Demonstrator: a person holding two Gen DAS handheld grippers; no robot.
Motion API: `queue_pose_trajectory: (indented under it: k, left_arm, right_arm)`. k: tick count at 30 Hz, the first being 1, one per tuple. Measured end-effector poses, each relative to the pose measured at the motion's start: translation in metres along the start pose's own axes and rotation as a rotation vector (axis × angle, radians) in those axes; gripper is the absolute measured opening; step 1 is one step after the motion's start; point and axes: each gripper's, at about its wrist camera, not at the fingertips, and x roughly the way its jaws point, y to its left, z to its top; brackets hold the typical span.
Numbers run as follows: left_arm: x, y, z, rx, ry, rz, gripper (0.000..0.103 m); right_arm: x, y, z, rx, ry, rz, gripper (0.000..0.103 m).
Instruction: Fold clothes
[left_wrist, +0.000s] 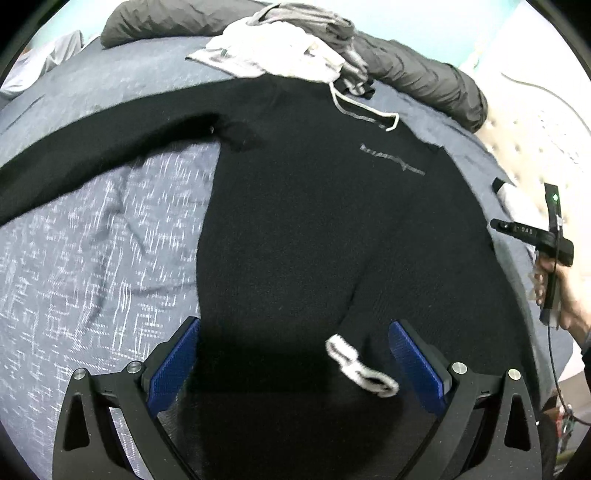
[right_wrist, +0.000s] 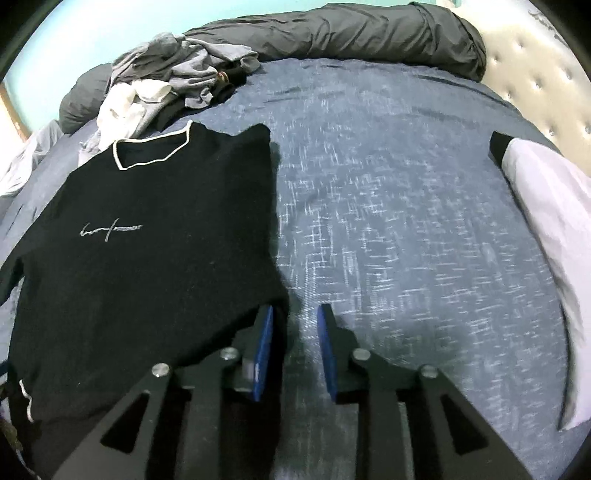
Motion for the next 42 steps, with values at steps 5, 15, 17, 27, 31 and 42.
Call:
queue_pose_trajectory:
  k: [5,15,17,27,31,42]
  left_arm:
    - [0.011,-0.005,0.003,0.003,0.009,-0.007,0.102]
    - [0.026,-0.009,-0.002,0.021,0.029,0.029,0.103]
    - [0.028,-0.009,-0.002,0.022,0.032,0.031,0.103]
    - [0.032,-0.009,-0.001,0.019,0.04,0.023,0.103]
    - [0.032,-0.008,-0.002,0.021,0.043,0.021,0.103]
    - [0.033,-0.007,-0.003,0.024,0.044,0.022,0.103]
  right_arm:
    - [-0.017,-0.01,0.024,0.034,-0.053,-0.011,0.024]
    - [0.026,0.02,0.112,0.075,-0.011,0.025,0.039]
    - [0.039,0.027,0.126,0.072,0.003,0.018,0.04]
    - [0.094,0.032,0.172,0.09,0.068,-0.04,0.041]
    - [0.104,0.028,0.175,0.102,0.058,-0.034,0.04]
    - [0.118,0.018,0.174,0.128,0.039,-0.089,0.004]
